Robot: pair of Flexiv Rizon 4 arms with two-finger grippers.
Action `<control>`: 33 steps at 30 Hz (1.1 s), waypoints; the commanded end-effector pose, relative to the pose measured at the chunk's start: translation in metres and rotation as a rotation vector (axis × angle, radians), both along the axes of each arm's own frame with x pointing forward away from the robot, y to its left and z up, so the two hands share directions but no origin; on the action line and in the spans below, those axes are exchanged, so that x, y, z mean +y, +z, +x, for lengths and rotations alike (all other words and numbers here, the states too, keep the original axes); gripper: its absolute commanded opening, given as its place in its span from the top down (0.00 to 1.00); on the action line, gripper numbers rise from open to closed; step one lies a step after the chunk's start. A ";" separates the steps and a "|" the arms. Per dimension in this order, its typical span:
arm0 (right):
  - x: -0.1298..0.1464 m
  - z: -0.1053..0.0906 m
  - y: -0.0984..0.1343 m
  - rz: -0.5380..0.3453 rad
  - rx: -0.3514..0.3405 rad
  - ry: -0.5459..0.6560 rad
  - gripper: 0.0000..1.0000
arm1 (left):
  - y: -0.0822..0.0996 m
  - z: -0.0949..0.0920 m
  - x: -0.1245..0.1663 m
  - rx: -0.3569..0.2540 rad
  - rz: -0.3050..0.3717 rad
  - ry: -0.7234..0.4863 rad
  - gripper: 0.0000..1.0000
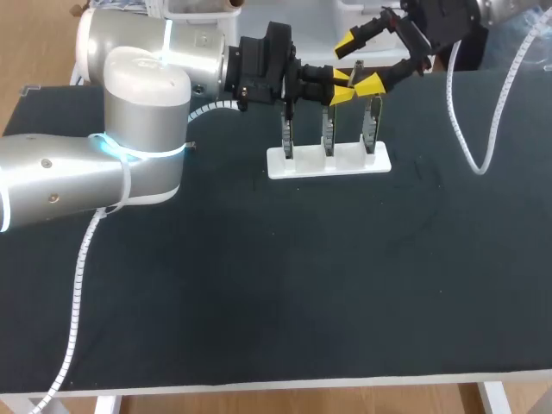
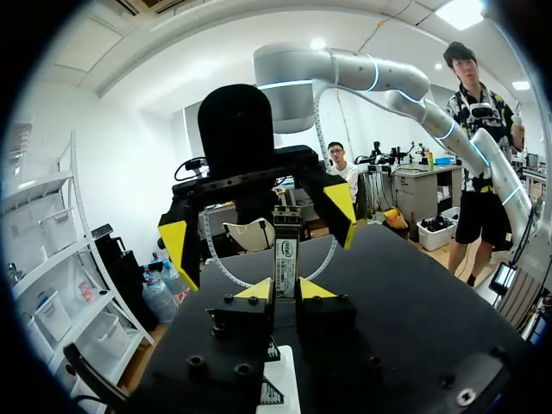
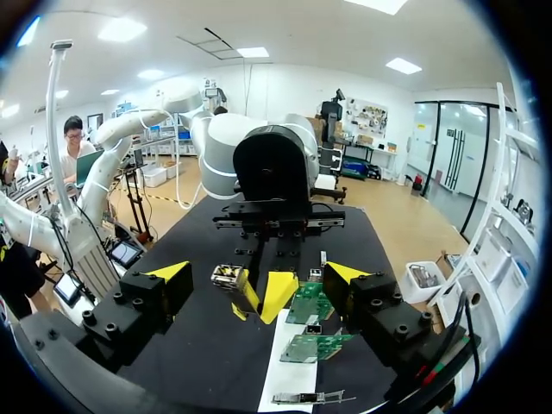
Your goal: Pick up the optical module with the left hand, and insert it into the network port with the right hand.
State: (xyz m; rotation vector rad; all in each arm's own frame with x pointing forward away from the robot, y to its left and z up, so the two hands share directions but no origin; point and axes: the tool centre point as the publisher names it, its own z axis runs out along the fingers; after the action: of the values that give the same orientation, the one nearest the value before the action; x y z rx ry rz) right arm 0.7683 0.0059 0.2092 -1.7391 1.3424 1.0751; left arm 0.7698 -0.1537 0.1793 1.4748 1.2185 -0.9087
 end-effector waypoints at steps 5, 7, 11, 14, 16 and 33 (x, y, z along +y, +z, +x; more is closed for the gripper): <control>0.000 0.000 0.000 0.000 0.000 0.000 0.64 | 0.000 0.000 0.000 0.000 0.000 0.000 1.00; 0.000 0.000 0.000 0.000 0.000 0.000 0.62 | 0.000 0.000 0.000 0.000 0.000 0.000 1.00; 0.000 0.000 0.000 0.000 0.000 0.000 0.66 | 0.000 0.000 0.000 0.000 0.000 0.000 1.00; 0.000 0.000 0.000 0.000 0.000 0.000 0.93 | 0.000 0.000 0.000 0.000 0.000 0.000 1.00; 0.000 0.000 0.000 0.000 0.000 0.000 1.00 | 0.000 0.000 0.000 0.000 0.000 0.000 1.00; 0.000 0.000 0.000 0.000 0.000 0.000 1.00 | 0.000 0.000 0.000 0.000 0.000 0.000 0.00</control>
State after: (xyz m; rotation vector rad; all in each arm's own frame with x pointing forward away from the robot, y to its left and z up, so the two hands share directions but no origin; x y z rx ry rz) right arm 0.7680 0.0052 0.2100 -1.7393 1.3419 1.0768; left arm 0.7711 -0.1530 0.1786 1.4743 1.2180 -0.9105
